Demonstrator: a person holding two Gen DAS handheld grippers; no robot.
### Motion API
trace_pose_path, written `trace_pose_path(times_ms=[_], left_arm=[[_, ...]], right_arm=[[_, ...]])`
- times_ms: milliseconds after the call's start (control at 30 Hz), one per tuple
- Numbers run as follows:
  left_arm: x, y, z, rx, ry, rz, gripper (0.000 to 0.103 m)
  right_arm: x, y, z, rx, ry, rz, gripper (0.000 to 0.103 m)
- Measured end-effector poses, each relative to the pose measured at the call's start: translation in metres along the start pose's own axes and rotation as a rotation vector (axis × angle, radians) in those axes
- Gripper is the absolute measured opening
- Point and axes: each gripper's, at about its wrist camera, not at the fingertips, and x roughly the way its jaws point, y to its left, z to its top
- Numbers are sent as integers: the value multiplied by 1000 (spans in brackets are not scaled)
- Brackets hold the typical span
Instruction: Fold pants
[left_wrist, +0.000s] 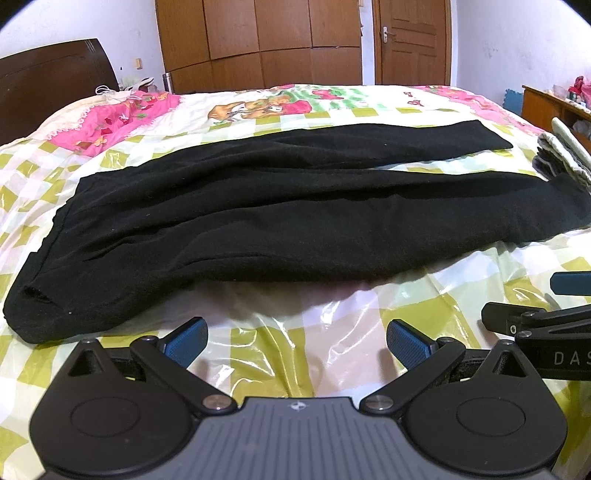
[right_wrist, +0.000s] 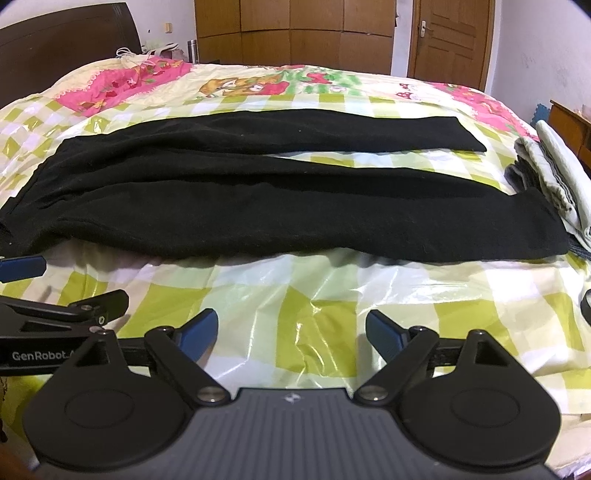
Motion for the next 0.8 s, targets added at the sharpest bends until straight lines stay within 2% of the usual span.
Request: trace_pose_path(times_ms=[200,367,500,800], left_arm=[[-4,6,3,-10,-20,8,103],[-12,29,12,-31,-69,50,103],[-15,66,15,-78,-84,87,103],[2,183,6,-126,-44,272,103]], right_arm=[[-2,9,8,-18,-6,10,84],[0,28,25,-53,-29,51,84],[8,63,39,-154,-42,110,83],[35,178,61,-496,-80,289,81]])
